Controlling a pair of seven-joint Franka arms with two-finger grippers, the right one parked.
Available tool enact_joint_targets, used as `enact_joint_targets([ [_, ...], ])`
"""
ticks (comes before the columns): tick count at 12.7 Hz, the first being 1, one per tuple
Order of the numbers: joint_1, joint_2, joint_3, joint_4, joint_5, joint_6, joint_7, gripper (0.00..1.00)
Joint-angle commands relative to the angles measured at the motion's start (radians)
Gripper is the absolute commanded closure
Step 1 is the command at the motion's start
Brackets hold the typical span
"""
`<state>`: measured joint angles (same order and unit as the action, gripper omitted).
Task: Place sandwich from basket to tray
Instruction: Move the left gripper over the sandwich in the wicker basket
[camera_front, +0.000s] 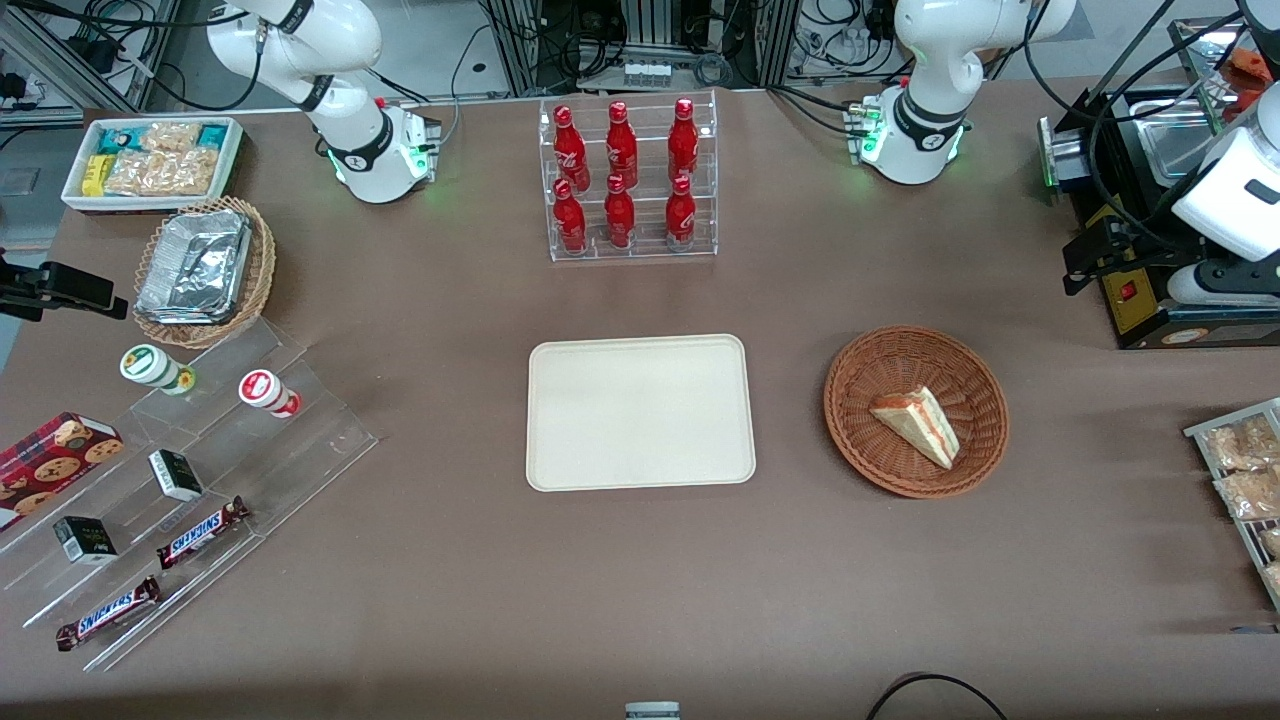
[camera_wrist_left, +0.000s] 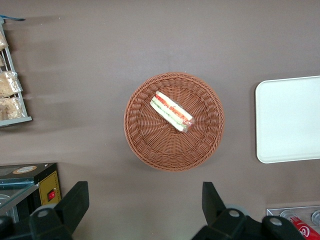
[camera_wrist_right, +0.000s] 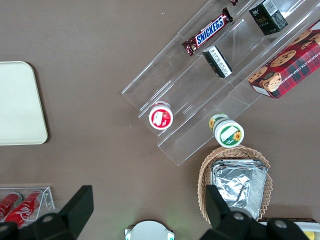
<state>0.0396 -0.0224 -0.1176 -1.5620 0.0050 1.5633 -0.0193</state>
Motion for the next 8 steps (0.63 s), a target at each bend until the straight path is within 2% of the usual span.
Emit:
enact_joint_targets([
  [1, -0.003, -0.016, 0.006, -0.004, 0.001, 0.009, -0.004, 0.0],
  [5, 0.011, 0.012, -0.002, -0.022, 0.009, 0.041, -0.007, 0.0],
  [8, 0.005, 0.025, -0.002, -0.131, 0.009, 0.142, -0.022, 0.0],
])
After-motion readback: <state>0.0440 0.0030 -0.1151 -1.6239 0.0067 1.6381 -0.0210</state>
